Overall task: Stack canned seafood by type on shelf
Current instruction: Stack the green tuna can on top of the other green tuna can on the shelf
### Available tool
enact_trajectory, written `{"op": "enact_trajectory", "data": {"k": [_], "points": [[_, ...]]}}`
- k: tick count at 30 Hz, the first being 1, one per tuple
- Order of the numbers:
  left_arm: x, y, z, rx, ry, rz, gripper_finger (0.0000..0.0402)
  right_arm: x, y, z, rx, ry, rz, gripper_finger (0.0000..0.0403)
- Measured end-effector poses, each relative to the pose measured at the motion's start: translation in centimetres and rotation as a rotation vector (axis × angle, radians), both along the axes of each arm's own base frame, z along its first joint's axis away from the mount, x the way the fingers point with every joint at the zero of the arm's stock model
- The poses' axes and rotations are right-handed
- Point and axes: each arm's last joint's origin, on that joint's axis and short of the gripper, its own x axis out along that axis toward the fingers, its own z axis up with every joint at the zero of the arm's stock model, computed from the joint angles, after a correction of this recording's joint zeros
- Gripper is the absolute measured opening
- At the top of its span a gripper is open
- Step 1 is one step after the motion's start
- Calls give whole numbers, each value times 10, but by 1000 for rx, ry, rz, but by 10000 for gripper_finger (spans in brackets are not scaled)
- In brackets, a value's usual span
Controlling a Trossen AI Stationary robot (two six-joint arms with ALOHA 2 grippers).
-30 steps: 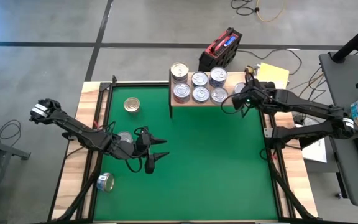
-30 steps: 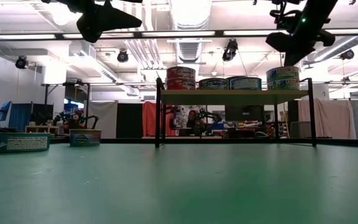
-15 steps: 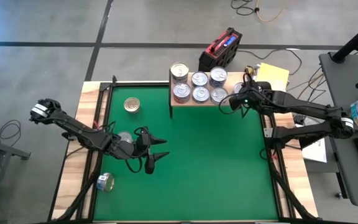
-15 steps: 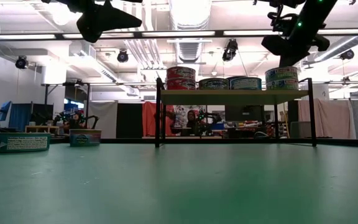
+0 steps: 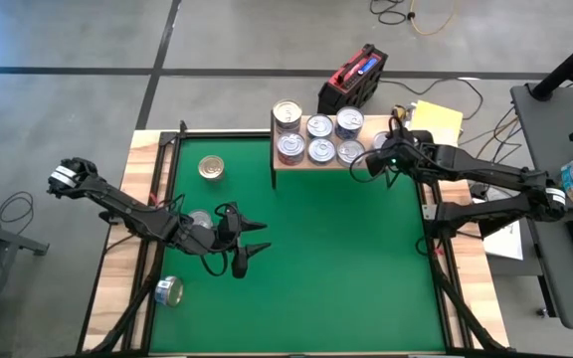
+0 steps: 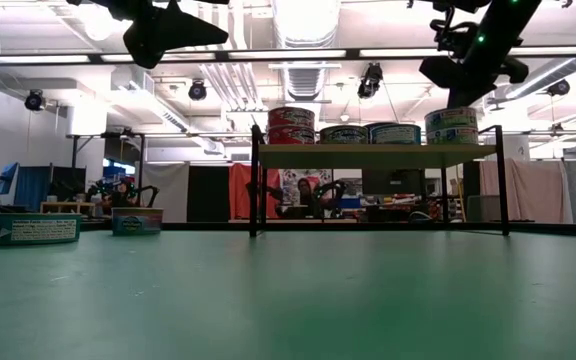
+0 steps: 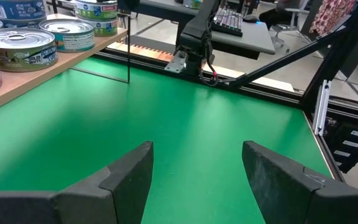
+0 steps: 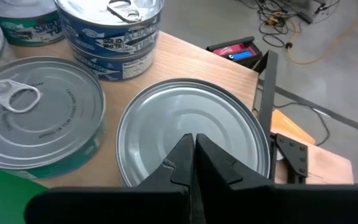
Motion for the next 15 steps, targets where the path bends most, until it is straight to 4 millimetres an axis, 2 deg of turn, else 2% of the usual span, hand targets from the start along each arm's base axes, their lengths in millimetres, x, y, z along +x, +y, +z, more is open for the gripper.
{"op": "enact_trajectory", "data": {"k": [15], "points": [[0, 0, 0, 0, -1, 0, 231, 0, 0, 6, -1, -16, 9, 9]]}}
